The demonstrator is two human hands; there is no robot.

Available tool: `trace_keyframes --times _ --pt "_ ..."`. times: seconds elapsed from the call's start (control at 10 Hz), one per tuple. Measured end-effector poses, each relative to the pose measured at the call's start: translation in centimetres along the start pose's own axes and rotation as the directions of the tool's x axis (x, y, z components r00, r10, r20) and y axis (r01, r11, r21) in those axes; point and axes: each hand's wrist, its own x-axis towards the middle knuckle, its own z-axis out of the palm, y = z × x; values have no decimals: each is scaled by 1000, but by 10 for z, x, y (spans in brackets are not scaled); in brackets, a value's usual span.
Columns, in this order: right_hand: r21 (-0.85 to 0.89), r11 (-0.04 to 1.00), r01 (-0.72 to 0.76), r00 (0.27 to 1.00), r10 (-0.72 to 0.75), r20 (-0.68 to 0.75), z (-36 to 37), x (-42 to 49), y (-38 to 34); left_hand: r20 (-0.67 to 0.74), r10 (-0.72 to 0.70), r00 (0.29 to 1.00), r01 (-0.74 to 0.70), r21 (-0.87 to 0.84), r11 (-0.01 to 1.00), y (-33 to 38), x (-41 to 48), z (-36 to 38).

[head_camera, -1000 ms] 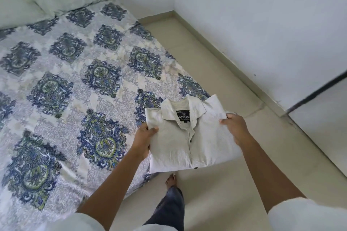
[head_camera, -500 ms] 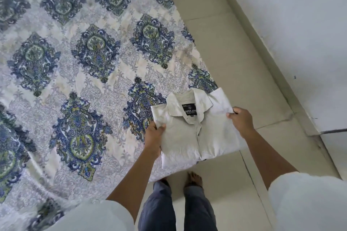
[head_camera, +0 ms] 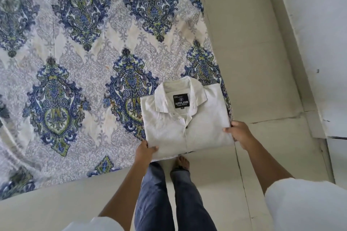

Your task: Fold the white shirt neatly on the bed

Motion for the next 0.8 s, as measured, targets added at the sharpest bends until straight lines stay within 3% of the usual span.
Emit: trace_keyframes --times 0.1,0.2,0.3,0.4,0.5,0.6,0.7,0.8 --pt "-6 997 76 991 -76 -107 -2 12 -8 -31 3 1000 -2 46 999 6 -1 11" --pt "-114 993 21 996 -30 -79 2 15 -5 -62 -15 998 19 73 997 12 -1 17" --pt "-49 999 8 999 -9 -31 6 18 -9 -26 -42 999 36 -189 981 23 8 11" --pt "79 993 87 996 -84 -39 8 23 -34 -95 30 995 -61 -336 940 48 20 0" --pt "163 982 98 990 -80 -114 16 38 -47 -229 98 968 -162 -281 946 70 33 -3" --pt "193 978 81 982 -45 -181 23 43 -41 -270 120 955 -173 -182 968 71 39 -3" --pt "130 989 75 976 -46 -215 28 37 -38 -268 130 955 -179 -166 970 59 33 -11" --pt "-60 990 127 913 -141 -384 24 22 -44 -270 214 939 -255 -125 959 58 12 -32"
